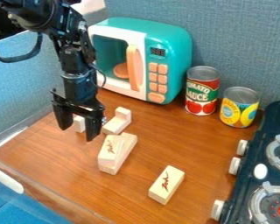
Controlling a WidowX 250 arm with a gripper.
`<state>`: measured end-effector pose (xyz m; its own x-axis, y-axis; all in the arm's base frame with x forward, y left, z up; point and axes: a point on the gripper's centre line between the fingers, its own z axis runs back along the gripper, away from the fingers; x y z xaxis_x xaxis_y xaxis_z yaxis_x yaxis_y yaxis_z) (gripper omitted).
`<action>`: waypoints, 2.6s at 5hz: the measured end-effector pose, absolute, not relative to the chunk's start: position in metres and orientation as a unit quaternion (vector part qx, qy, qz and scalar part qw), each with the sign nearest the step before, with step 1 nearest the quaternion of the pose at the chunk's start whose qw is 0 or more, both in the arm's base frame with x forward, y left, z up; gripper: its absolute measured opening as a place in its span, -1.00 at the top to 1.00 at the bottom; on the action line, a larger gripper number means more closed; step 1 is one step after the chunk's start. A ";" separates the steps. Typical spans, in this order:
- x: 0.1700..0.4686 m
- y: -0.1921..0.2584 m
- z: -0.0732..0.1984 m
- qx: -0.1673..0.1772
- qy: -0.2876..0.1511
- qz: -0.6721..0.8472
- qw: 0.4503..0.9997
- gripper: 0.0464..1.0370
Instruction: Put the white block on top of rectangular tower
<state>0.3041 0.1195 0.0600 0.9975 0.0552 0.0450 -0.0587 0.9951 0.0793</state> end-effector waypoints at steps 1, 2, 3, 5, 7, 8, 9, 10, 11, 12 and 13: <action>0.303 0.118 0.052 0.034 -0.011 0.029 0.999 -0.92; 0.318 0.126 0.051 0.020 -0.037 0.040 0.998 -0.92; 0.330 0.139 0.045 0.015 -0.030 0.060 0.998 -0.92; 0.345 0.156 0.037 0.035 0.006 0.087 0.996 -0.92; 0.373 0.158 0.036 0.051 0.019 0.097 0.994 -0.92; 0.384 0.161 0.029 0.046 0.032 0.099 0.994 -0.92; 0.384 0.164 0.018 0.041 0.048 0.109 0.992 -0.92; 0.378 0.174 0.011 0.043 0.060 0.121 0.990 -0.79; 0.377 0.175 0.009 0.043 0.059 0.125 0.990 -0.23; 0.376 0.174 0.008 0.042 0.056 0.123 0.990 0.36; 0.373 0.174 0.009 0.039 0.051 0.125 0.990 0.47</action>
